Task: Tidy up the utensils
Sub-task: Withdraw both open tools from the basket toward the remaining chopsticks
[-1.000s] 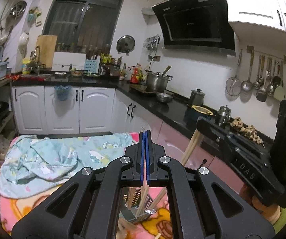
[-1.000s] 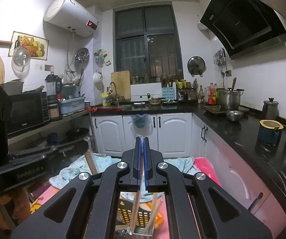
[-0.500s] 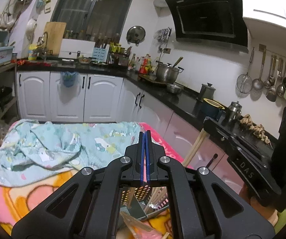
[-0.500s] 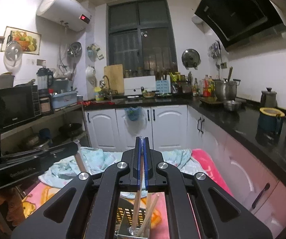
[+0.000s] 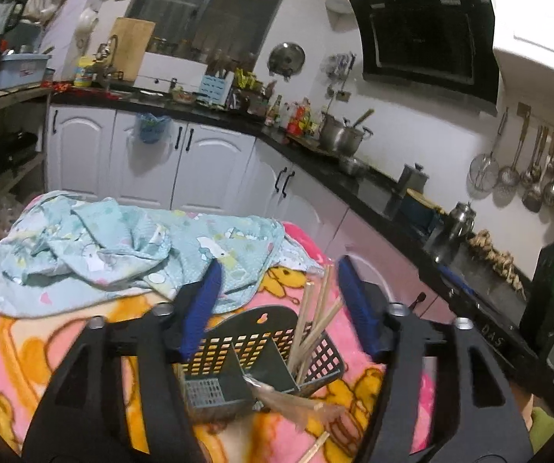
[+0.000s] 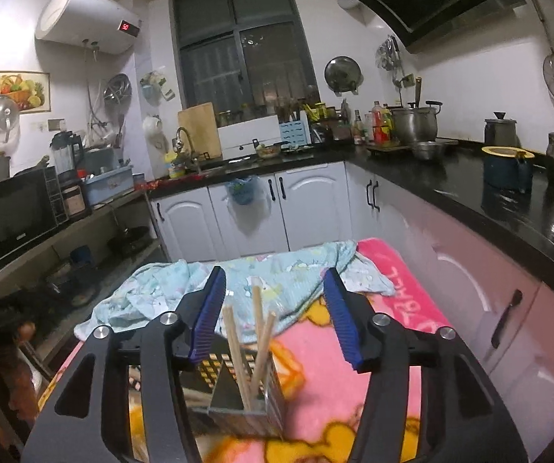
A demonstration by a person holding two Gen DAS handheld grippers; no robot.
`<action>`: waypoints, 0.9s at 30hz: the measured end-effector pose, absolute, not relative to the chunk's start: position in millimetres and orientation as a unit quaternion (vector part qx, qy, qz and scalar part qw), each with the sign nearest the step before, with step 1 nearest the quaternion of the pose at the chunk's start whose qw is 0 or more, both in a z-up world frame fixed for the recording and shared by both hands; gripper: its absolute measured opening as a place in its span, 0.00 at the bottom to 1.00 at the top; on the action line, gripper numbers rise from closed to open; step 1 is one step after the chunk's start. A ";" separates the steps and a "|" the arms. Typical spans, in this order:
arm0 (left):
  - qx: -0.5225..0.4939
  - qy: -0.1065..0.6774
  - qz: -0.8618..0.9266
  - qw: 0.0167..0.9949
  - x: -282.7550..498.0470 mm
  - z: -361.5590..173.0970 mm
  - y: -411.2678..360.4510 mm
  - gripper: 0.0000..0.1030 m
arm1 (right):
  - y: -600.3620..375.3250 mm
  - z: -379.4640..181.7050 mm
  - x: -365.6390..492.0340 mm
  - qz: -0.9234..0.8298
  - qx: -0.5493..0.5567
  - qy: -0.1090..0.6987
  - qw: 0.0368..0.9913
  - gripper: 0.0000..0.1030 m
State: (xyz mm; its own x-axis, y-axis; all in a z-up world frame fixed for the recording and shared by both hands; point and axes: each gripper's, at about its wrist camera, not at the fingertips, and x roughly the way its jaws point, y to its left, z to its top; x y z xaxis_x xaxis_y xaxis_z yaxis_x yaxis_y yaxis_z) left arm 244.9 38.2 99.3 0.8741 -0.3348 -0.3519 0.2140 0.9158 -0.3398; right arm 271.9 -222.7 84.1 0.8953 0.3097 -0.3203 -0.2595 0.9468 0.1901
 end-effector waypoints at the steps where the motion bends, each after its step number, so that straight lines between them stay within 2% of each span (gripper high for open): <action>1: -0.152 0.202 -0.143 0.957 240.6 100.6 41.7 0.71 | -226.3 83.1 267.0 0.145 0.073 0.175 0.971 0.54; 3: -0.164 0.196 -0.136 0.957 231.2 103.2 49.7 0.85 | -232.5 81.7 259.1 0.145 0.081 0.177 0.970 0.55; 5: -0.175 0.193 -0.131 0.957 223.2 104.1 55.4 0.90 | -237.5 79.6 248.4 0.149 0.085 0.179 0.969 0.61; 11: -0.191 0.183 -0.124 0.956 197.0 107.4 70.4 0.90 | -241.7 78.4 219.7 0.148 0.068 0.175 0.971 0.70; 27: -0.170 0.210 -0.125 0.955 142.7 77.3 78.1 0.90 | -241.2 74.2 169.6 0.159 0.042 0.191 0.968 0.76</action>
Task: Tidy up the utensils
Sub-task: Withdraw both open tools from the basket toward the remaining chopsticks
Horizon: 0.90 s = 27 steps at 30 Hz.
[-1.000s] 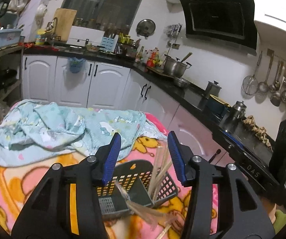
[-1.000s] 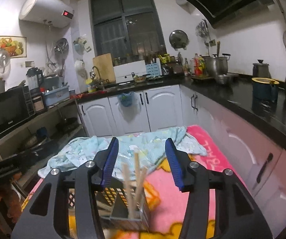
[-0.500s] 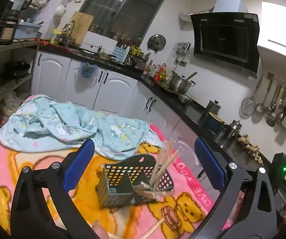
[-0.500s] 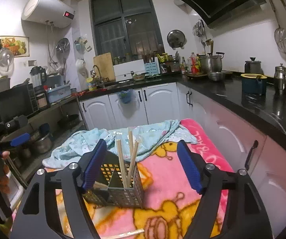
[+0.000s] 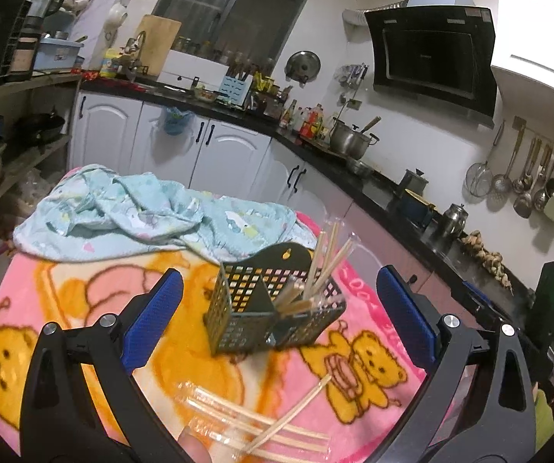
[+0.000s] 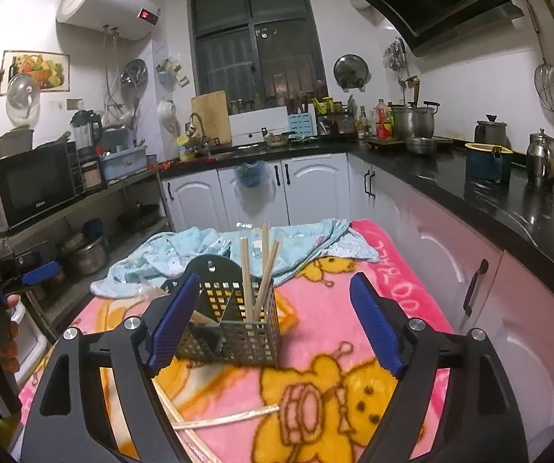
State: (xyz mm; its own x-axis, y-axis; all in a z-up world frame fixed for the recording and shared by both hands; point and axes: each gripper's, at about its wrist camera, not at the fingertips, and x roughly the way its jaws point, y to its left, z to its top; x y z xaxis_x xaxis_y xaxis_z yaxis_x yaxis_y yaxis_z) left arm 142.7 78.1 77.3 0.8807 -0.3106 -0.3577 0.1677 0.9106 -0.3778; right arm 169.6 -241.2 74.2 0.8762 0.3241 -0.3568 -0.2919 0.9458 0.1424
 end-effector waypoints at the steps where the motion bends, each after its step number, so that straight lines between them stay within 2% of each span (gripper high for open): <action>1: -0.172 0.210 -0.126 0.954 140.1 76.2 79.2 0.90 | -240.9 73.8 168.5 0.161 0.043 0.193 0.967 0.76; 27: -0.153 0.250 -0.116 0.949 105.0 43.5 77.9 0.90 | -213.8 56.9 138.1 0.189 0.010 0.227 0.955 0.82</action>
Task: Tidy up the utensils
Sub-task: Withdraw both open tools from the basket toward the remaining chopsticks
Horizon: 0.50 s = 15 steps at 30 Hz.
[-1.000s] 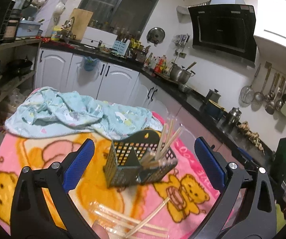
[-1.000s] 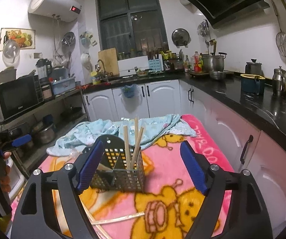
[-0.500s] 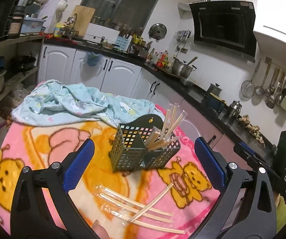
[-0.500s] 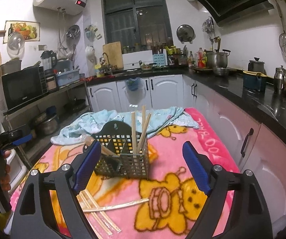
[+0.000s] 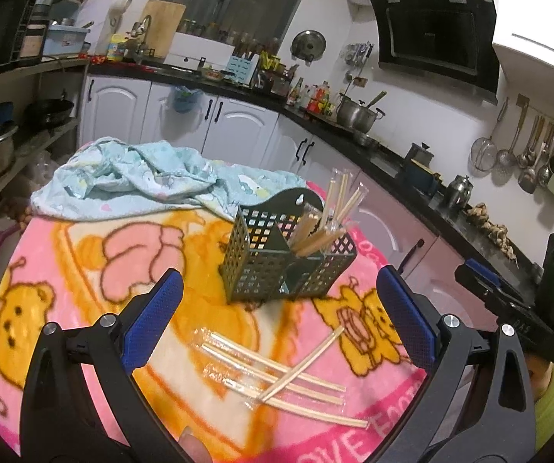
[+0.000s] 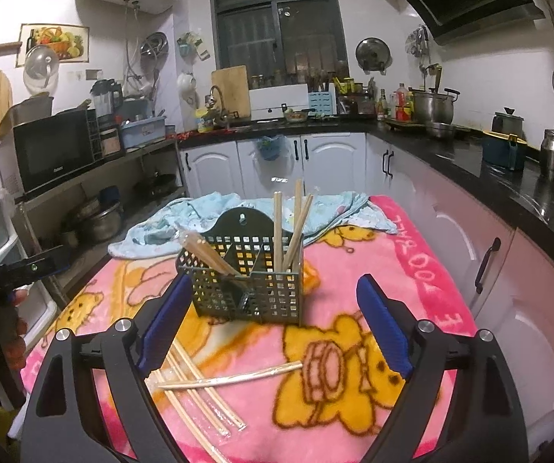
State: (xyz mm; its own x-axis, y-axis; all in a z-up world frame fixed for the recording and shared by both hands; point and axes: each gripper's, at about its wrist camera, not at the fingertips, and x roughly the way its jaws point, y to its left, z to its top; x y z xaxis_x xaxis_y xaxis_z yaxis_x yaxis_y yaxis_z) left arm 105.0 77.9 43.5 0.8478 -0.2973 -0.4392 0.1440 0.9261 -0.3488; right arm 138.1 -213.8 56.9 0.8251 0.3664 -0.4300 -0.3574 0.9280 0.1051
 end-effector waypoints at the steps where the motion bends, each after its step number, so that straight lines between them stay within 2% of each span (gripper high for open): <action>1: -0.149 0.252 -0.115 0.949 104.3 41.8 77.3 0.90 | -213.7 55.8 136.6 0.190 0.009 0.228 0.955 0.82; 15: -0.131 0.290 -0.117 0.941 101.0 13.6 66.0 0.90 | -204.3 32.2 134.7 0.197 -0.010 0.258 0.946 0.83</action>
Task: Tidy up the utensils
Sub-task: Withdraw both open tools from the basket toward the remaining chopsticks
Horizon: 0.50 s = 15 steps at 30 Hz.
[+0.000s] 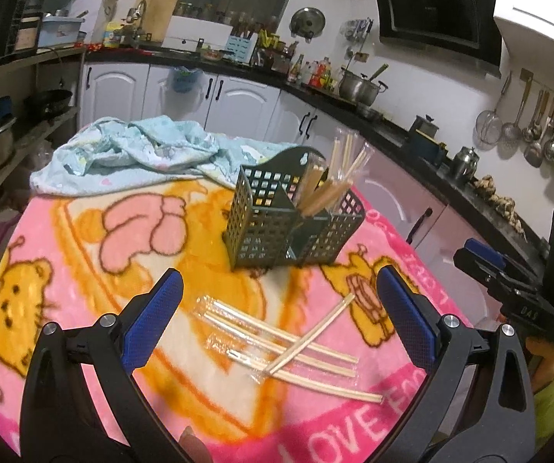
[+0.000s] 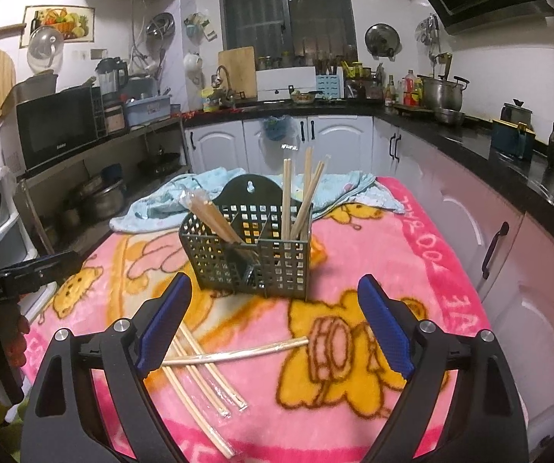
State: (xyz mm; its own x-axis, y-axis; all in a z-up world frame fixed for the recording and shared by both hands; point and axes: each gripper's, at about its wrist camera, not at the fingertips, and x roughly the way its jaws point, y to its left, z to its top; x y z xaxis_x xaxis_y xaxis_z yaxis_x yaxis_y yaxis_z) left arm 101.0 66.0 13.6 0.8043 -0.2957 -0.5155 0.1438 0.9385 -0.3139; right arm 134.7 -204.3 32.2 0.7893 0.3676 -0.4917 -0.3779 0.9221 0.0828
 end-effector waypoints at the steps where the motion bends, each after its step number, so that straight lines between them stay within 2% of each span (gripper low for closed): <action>1: -0.130 0.293 -0.117 0.940 100.8 11.7 65.3 0.90 | -203.9 30.6 134.9 0.196 -0.011 0.260 0.945 0.83; 15: -0.136 0.342 -0.108 0.923 103.5 -26.8 71.2 0.90 | -202.8 -6.6 146.9 0.180 -0.031 0.309 0.933 0.83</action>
State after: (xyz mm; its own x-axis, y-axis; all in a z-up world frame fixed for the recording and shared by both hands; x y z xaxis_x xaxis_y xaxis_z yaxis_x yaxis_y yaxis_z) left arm 103.5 71.2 -26.8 0.7427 -0.2928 -0.6023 0.1064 0.9395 -0.3256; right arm 146.8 -202.8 -6.6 0.7444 0.3163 -0.5881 -0.3549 0.9334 0.0528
